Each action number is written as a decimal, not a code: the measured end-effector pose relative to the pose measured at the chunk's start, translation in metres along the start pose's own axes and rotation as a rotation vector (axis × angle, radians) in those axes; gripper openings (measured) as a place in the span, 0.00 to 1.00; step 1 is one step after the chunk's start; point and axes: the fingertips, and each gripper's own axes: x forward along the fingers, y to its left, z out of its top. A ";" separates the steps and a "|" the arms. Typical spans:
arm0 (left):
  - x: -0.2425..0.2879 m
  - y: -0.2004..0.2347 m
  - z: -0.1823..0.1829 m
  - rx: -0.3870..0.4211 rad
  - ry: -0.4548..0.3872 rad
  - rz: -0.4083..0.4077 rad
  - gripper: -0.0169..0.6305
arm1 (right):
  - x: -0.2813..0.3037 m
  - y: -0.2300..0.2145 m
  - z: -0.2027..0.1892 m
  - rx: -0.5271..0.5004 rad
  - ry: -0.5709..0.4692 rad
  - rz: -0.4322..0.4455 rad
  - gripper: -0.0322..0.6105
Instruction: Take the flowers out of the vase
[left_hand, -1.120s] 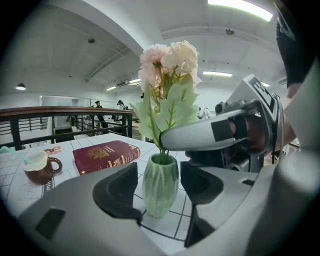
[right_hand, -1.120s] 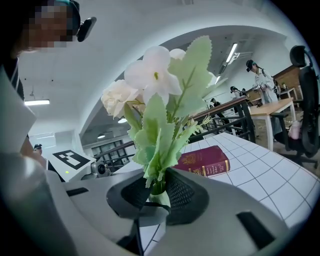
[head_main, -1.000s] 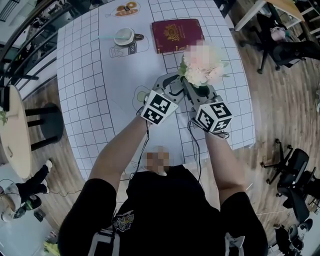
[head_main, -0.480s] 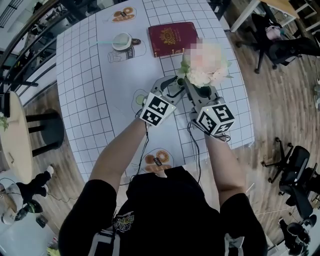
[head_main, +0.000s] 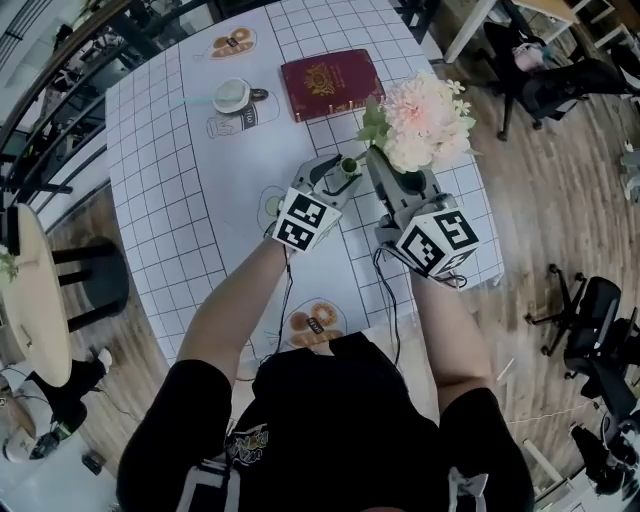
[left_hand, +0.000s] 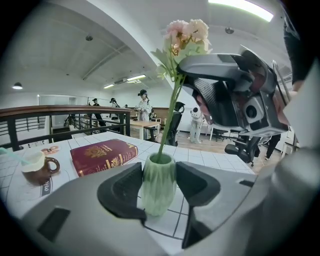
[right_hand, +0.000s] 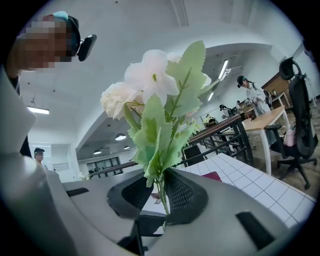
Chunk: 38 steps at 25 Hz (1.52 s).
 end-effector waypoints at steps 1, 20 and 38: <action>0.000 0.000 0.000 -0.001 0.004 0.000 0.36 | -0.003 0.001 0.004 0.007 -0.010 -0.001 0.17; -0.056 -0.007 0.030 -0.037 -0.083 0.006 0.36 | -0.051 0.027 0.063 0.070 -0.129 -0.053 0.17; -0.256 -0.048 0.025 -0.237 -0.111 -0.024 0.04 | -0.115 0.125 -0.010 0.134 -0.077 -0.155 0.17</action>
